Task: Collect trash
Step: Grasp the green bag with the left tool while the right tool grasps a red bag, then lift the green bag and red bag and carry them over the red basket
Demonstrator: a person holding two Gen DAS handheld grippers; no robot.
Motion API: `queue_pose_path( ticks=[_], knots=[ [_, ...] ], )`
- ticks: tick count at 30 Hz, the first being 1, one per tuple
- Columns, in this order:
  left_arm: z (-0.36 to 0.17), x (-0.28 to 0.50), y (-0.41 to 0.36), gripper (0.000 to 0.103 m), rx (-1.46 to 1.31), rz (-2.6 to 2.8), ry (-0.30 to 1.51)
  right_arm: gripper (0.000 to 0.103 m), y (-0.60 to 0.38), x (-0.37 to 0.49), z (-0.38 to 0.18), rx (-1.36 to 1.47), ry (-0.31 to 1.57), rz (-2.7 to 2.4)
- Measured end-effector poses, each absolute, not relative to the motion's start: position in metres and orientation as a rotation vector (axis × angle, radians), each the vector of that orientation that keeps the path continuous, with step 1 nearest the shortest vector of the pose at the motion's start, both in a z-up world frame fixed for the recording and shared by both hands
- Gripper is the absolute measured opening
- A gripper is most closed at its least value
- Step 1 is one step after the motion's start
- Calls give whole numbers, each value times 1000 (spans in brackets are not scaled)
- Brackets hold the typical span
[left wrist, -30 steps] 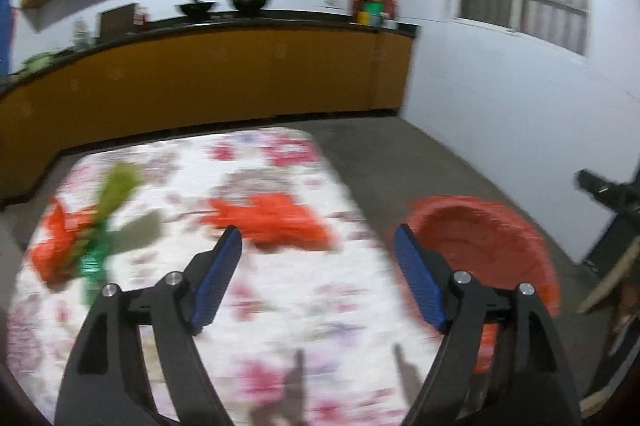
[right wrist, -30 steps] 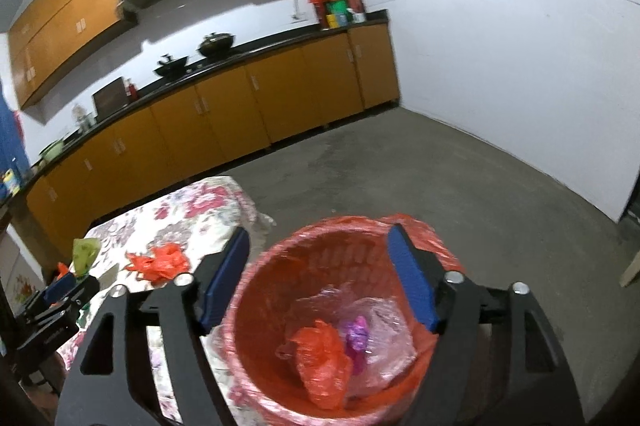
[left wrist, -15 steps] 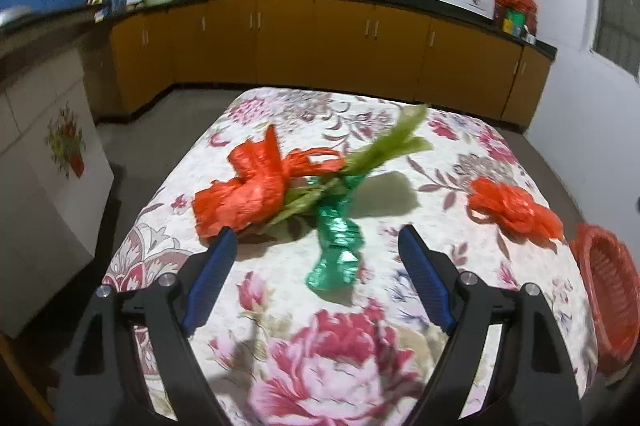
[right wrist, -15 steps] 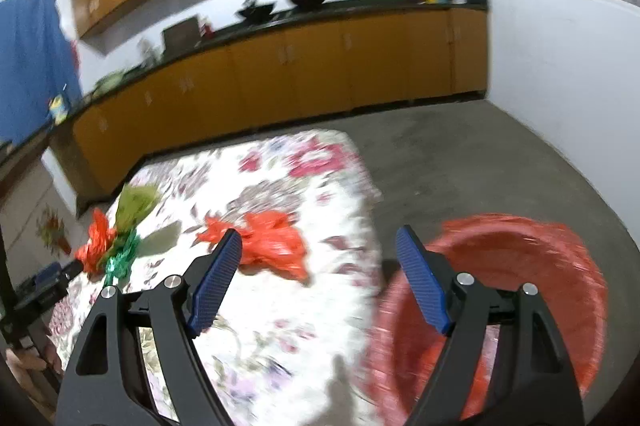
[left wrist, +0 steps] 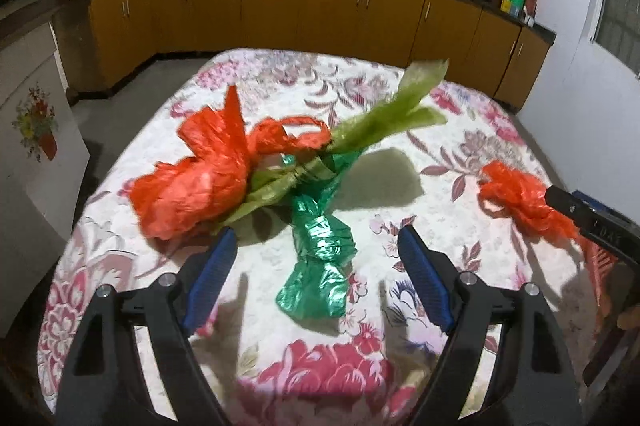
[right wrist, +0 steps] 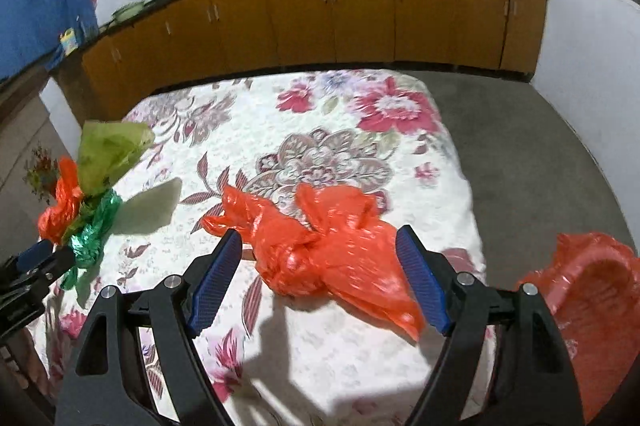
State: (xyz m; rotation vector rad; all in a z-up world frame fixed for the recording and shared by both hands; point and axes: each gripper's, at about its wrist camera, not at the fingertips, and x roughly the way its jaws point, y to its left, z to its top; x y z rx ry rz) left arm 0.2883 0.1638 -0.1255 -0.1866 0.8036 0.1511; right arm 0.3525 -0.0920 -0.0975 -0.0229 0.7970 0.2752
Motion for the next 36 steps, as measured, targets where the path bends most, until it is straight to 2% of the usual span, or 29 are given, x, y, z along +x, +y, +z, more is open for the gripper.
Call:
queue_pose_path(
  ticks=[8,11,12,18,25,36],
  knots=[
    [-150,307,170,64,-252,149,885,79,-72,366,-120,-140,865,289],
    [-151,308,170,61,-262,143,876,69,-75,367,-125,-137,883,286],
    [-151,308,170,57,-261,140,876,64,-76,368,-125,-130,885,285],
    [-150,312,167,38,-270,119,873,51,-82,367,-124,-99,878,291],
    [-150,308,167,33,-287,78,858,46,-89,351,-120,-65,867,305],
    [-138,282,154,33,-289,-4,838,44,-108,319,-105,8,862,344]
  ],
)
